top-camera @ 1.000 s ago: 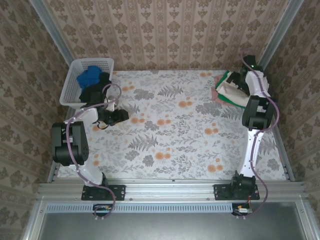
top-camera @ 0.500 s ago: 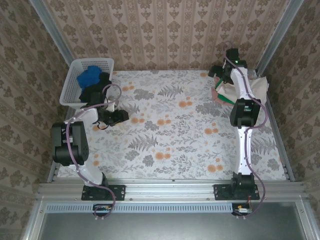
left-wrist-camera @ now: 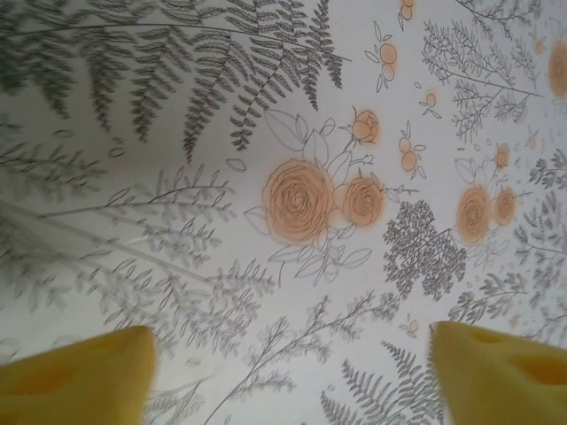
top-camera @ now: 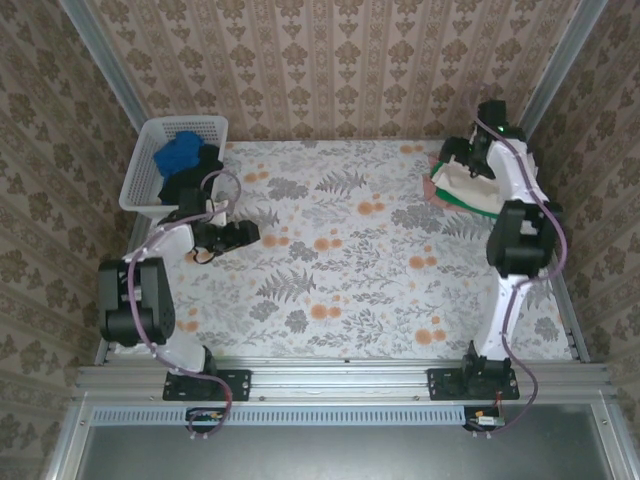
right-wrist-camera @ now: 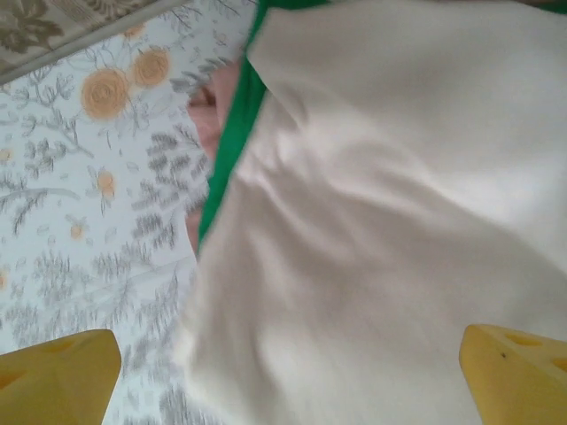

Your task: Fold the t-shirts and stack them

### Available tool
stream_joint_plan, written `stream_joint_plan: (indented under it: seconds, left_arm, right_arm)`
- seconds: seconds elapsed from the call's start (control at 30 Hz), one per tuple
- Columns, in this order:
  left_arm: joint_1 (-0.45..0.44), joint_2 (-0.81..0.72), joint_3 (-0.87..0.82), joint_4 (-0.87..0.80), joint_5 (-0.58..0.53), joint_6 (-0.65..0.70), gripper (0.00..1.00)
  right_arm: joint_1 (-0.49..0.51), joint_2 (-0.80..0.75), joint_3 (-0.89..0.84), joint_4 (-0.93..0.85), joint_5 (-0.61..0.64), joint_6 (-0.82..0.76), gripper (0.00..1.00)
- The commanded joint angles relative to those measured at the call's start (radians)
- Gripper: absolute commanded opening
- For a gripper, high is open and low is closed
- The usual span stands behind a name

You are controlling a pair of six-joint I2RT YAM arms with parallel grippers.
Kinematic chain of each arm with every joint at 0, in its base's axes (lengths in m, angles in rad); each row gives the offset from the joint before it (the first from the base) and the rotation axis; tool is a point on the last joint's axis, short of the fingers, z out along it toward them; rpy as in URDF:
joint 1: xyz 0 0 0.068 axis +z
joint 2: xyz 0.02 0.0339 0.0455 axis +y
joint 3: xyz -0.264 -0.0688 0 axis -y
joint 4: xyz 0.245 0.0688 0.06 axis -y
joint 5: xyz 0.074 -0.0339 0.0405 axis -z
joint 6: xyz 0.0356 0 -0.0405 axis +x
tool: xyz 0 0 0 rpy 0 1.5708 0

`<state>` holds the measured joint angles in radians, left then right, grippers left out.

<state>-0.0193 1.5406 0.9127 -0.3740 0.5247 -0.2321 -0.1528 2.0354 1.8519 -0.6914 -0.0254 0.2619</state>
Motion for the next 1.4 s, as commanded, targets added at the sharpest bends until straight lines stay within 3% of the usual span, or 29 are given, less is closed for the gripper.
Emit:
stream_joint_plan:
  seconds: [0.0,0.23,0.33,0.4,0.47,0.53,0.6,0.7,0.77,0.87,0.93,1.0,1.07,1.13,1.17,1.2,1.33,1.37]
  left_arm:
    - [-0.007,-0.145,-0.051,0.084,-0.154,-0.046,1.00]
    - [-0.004,-0.524,-0.311,0.331,-0.519,-0.050,1.00]
    - [-0.005,-0.659,-0.501,0.560,-0.593,0.058,1.00]
    - [-0.004,-0.686,-0.614,0.700,-0.685,0.065,1.00]
    - [0.010,-0.652,-0.671,0.783,-0.720,0.093,1.00]
    - [0.028,-0.564,-0.663,0.799,-0.676,0.160,1.00]
    - [0.042,-0.465,-0.596,0.758,-0.639,0.167,1.00]
    - [0.070,-0.324,-0.497,0.732,-0.588,0.191,1.00]
    - [0.090,-0.251,-0.462,0.777,-0.586,0.191,1.00]
    - [0.128,-0.181,-0.453,0.903,-0.516,0.170,1.00]
    - [0.133,-0.142,-0.436,0.942,-0.506,0.173,1.00]
    - [0.143,-0.118,-0.404,0.908,-0.473,0.173,1.00]
    - [0.142,-0.106,-0.391,0.900,-0.452,0.179,1.00]
    - [0.142,-0.094,-0.449,1.009,-0.441,0.141,1.00]
    - [0.143,-0.081,-0.489,1.147,-0.381,0.169,1.00]
    - [0.130,-0.096,-0.496,1.124,-0.365,0.186,1.00]
    - [0.033,0.016,-0.520,1.282,-0.472,0.280,1.00]
    - [0.029,-0.012,-0.501,1.196,-0.480,0.270,1.00]
  right_arm:
    - [-0.001,-0.305,-0.367,0.380,0.065,0.007,1.00]
    - [0.006,-0.828,-1.125,0.852,0.119,0.023,1.00]
    - [0.044,-0.913,-1.373,1.087,0.142,-0.055,1.00]
    - [0.062,-0.899,-1.449,1.150,0.182,-0.107,1.00]
    - [0.062,-0.846,-1.456,1.150,0.201,-0.099,1.00]
    - [0.062,-0.764,-1.439,1.204,0.178,-0.079,1.00]
    - [0.072,-0.705,-1.386,1.182,0.186,-0.082,1.00]
    - [0.089,-0.626,-1.420,1.390,0.170,-0.091,1.00]
    - [0.136,-0.597,-1.381,1.336,0.222,-0.128,1.00]
    - [0.214,-0.524,-1.444,1.534,0.208,-0.237,1.00]
    - [0.211,-0.478,-1.479,1.663,0.323,-0.195,1.00]
    - [0.210,-0.510,-1.460,1.565,0.314,-0.184,1.00]
    - [0.211,-0.500,-1.469,1.601,0.316,-0.191,1.00]
    - [0.212,-0.500,-1.470,1.607,0.317,-0.194,1.00]
    - [0.213,-0.506,-1.469,1.592,0.318,-0.191,1.00]
    - [0.213,-0.503,-1.468,1.594,0.318,-0.192,1.00]
    - [0.213,-0.506,-1.468,1.593,0.318,-0.191,1.00]
    - [0.213,-0.502,-1.468,1.595,0.317,-0.191,1.00]
